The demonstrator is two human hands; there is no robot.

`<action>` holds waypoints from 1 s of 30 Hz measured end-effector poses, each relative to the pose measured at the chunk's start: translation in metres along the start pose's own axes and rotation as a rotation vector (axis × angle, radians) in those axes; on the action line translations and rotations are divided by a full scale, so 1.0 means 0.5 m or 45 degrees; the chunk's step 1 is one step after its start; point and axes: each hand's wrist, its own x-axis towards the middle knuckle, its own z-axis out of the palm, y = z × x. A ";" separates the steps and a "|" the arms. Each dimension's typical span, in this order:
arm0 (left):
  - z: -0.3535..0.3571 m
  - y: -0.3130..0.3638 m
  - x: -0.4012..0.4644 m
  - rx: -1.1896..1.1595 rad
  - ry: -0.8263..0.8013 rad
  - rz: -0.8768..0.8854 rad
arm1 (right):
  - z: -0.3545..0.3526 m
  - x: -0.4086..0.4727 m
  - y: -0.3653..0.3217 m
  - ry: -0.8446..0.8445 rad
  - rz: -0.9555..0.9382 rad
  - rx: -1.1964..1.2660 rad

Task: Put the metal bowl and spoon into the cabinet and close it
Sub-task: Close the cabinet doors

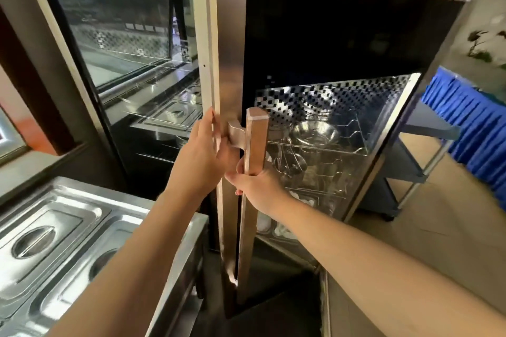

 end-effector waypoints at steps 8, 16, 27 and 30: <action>0.027 -0.128 0.212 0.220 0.022 0.078 | 0.064 0.245 0.005 0.163 0.160 -0.017; 0.070 -0.219 0.385 0.422 -0.004 0.257 | 0.086 0.419 0.001 0.398 0.032 -0.055; 0.138 -0.312 0.488 0.495 -0.124 0.196 | 0.064 0.538 0.048 0.369 -0.005 -0.058; 0.144 -0.317 0.486 0.528 -0.153 0.198 | 0.061 0.554 0.076 0.269 0.035 -0.045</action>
